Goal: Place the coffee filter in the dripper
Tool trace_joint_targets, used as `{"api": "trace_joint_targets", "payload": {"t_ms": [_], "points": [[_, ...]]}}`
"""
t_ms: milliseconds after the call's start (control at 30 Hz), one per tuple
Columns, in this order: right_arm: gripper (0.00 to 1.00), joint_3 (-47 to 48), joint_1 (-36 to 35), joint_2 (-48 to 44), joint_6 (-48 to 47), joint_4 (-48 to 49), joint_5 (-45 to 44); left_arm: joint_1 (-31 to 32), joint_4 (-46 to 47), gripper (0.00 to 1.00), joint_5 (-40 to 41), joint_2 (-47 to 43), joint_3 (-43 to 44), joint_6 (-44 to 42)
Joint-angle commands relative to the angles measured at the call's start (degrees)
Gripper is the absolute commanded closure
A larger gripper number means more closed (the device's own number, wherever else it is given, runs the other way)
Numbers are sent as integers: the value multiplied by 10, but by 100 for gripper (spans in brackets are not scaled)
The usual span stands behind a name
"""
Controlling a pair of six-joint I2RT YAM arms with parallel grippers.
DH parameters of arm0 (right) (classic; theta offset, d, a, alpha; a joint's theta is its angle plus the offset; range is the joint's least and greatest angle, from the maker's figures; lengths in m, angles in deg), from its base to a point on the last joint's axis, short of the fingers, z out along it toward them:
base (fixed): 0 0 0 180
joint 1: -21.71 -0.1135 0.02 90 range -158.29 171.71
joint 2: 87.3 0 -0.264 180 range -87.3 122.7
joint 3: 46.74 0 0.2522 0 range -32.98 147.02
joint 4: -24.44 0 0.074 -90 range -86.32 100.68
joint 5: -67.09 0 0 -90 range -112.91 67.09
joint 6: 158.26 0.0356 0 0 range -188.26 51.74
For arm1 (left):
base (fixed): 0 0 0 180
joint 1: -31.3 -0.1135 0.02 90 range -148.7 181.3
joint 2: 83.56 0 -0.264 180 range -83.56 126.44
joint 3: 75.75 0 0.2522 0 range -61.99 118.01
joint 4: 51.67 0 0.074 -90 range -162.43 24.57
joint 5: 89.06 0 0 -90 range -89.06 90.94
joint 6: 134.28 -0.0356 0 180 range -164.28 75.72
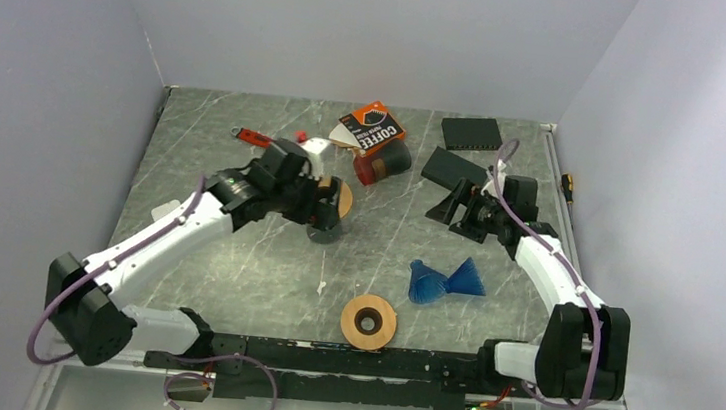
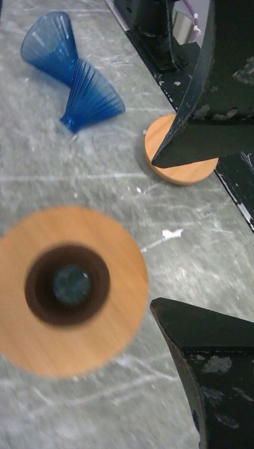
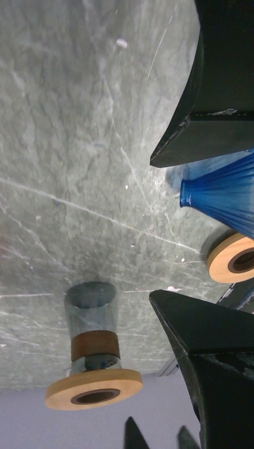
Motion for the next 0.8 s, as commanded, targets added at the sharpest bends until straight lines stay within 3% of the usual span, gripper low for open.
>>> {"api": "trace_joint_targets", "payload": {"t_ms": [0, 233, 367, 600, 767], "points": [[9, -25, 56, -12, 8, 38, 56, 92, 40, 0, 41, 52, 66, 21], [9, -50, 117, -15, 23, 52, 89, 260, 44, 0, 178, 199, 161, -24], [10, -54, 141, -17, 17, 39, 83, 320, 84, 3, 210, 264, 185, -57], [10, -73, 177, -16, 14, 44, 96, 372, 151, 8, 219, 349, 198, -64], [10, -81, 180, -10, 15, 53, 105, 375, 167, 19, 242, 390, 201, -52]]}}
